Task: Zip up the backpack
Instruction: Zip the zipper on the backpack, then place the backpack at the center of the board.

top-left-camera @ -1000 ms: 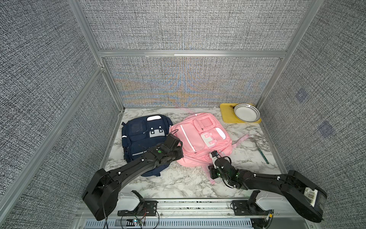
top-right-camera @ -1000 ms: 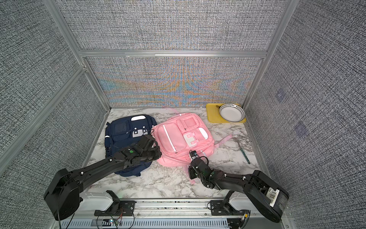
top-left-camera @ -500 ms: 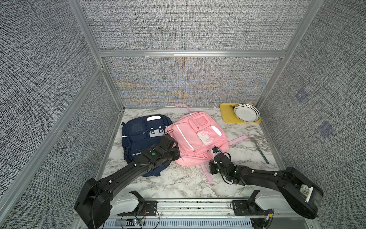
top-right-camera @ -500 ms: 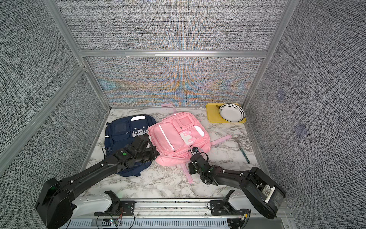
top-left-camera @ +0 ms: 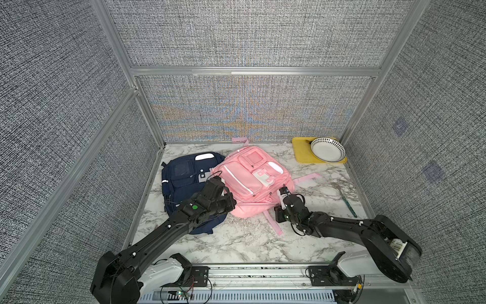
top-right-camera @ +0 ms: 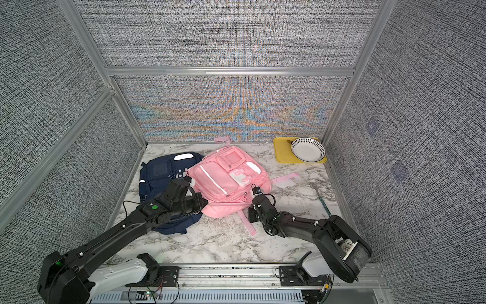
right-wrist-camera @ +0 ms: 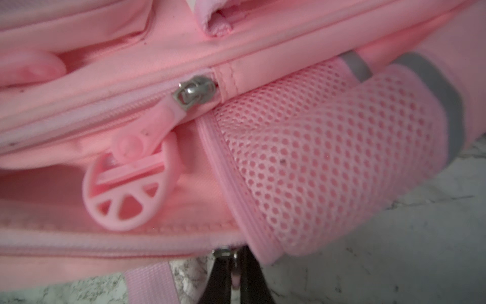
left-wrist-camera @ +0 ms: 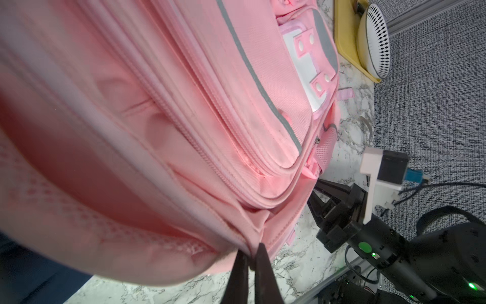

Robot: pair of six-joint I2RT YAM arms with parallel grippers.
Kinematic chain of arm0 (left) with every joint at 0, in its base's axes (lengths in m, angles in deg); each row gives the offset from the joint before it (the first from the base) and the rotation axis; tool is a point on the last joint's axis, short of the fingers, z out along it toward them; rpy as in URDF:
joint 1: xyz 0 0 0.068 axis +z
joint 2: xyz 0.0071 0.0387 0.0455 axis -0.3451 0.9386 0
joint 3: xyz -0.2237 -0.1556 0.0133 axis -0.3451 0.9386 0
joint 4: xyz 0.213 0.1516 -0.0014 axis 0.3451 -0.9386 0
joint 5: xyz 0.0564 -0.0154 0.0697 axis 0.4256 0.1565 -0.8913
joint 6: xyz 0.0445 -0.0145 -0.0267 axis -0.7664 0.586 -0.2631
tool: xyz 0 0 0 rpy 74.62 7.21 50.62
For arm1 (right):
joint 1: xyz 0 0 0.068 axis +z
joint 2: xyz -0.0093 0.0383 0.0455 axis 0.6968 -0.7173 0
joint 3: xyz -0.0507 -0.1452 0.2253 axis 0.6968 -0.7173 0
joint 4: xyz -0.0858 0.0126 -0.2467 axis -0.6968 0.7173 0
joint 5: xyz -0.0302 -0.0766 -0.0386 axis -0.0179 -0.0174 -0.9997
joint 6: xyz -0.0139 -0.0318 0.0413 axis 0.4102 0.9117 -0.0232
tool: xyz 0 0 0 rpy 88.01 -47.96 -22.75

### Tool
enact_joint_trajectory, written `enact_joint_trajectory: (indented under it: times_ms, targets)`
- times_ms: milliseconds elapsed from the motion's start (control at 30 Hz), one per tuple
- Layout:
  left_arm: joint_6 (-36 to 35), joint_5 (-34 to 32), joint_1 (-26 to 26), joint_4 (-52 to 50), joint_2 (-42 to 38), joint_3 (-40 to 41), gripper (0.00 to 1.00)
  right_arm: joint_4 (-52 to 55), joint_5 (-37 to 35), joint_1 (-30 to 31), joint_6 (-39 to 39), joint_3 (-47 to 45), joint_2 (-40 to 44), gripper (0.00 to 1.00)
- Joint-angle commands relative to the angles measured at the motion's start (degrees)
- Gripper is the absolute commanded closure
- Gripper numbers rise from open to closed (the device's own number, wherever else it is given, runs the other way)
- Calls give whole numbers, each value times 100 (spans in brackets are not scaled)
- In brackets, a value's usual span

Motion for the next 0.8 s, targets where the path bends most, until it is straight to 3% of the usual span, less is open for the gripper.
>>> enact_joint_trajectory:
  times_ms: [0,233,500,767]
  targets:
    - [-250,-409,90,-466,-280,-221,100,803,-515,-211,339,69,-76,100]
    - [-229,-287,110,-522,-503,-235,100,786,-36,-639,636,163,-71,100]
    - [120,854,82,670,33,93,100,847,91,-1015,688,489,-359,100]
    - [344,568,-446,1154,464,-82,100,1235,394,-2021,646,1158,-954,100]
